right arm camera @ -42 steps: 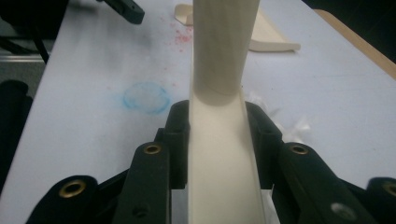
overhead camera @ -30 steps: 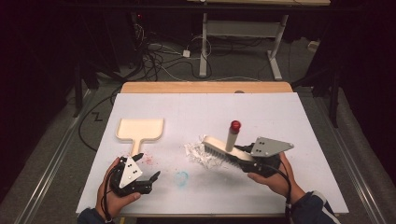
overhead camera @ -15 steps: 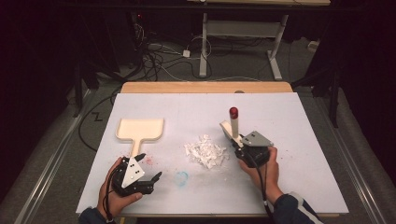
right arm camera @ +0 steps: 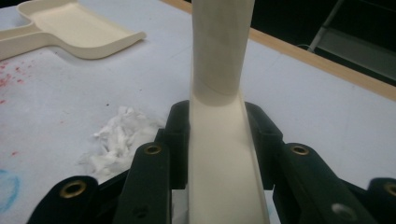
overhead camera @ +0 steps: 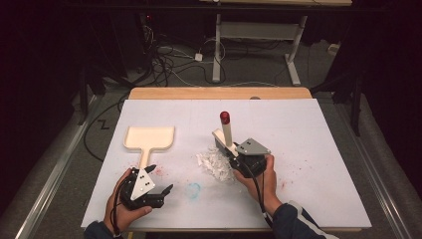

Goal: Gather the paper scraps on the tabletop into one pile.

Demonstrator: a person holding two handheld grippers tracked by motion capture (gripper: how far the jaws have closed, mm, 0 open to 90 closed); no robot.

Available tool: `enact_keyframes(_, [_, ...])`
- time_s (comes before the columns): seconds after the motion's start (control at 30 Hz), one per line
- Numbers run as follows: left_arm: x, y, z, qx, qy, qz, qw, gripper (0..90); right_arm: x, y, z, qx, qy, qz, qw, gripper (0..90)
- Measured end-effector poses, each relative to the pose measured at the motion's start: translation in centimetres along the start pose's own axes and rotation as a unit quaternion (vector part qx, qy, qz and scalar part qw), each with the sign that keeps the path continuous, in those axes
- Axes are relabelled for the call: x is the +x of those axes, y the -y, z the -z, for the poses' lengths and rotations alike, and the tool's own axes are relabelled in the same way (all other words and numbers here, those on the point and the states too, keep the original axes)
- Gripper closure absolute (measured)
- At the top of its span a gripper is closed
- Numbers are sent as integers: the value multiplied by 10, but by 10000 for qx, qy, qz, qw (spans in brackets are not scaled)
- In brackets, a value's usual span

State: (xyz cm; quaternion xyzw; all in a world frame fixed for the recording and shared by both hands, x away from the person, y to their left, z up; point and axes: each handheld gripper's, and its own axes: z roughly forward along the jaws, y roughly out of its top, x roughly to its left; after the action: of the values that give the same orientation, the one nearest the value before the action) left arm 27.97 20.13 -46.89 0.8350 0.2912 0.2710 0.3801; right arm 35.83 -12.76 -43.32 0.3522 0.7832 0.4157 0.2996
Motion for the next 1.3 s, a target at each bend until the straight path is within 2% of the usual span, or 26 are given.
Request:
enact_keyframes(0.1, [-1,0,1,-4,-31,-24,10000,178,-12,-1,11,-96,34,34,9999,679])
enact_keyframes(0.17, [-1,0,1,14,-30,-34,10000,178,-25,0,21,-154,-76,76,9998,679])
enact_keyframes(0.23, [-1,1,1,14,-30,-12,10000,178,-38,3,34,-107,-106,5,9999,679])
enact_keyframes(0.37, [-2,0,1,33,-46,-41,10000,178,-58,14,67,-49,-385,-24,9992,679])
enact_keyframes(0.4, [-3,0,1,34,-49,-42,10000,178,-62,16,75,-35,-538,-28,9985,679])
enact_keyframes(0.53, [-4,-1,0,69,-48,-71,9999,178,-64,32,107,87,-984,32,9951,679])
enact_keyframes(0.67, [-5,-2,0,83,-37,-118,9999,178,-52,50,121,414,-1377,173,9895,680])
enact_keyframes(0.83, [-5,-3,-1,66,-9,-115,9999,178,-36,55,127,532,-1776,361,9820,680])
enact_keyframes(0.87, [-5,-3,-1,72,-2,-117,9999,178,-34,54,125,505,-1777,440,9818,680])
enact_keyframes(0.97, [-5,-2,-2,74,17,-126,9999,178,-30,54,115,512,-1791,360,9818,680])
enact_keyframes(1.07, [-4,-2,-2,67,25,-113,9999,178,-26,48,100,429,-1609,514,9847,680])
enact_keyframes(1.13, [-4,-2,-2,60,26,-122,9999,178,-25,44,91,369,-1622,420,9852,680])
enact_keyframes(1.17, [-5,-2,-2,63,24,-117,9999,178,-25,42,87,312,-1580,501,9857,680])
enact_keyframes(1.2, [-4,-2,-2,60,26,-112,9999,178,-24,39,84,281,-1496,497,9871,680])
enact_keyframes(1.3, [-4,-1,-2,70,22,-111,9999,178,-25,32,77,134,-1446,522,9880,680])
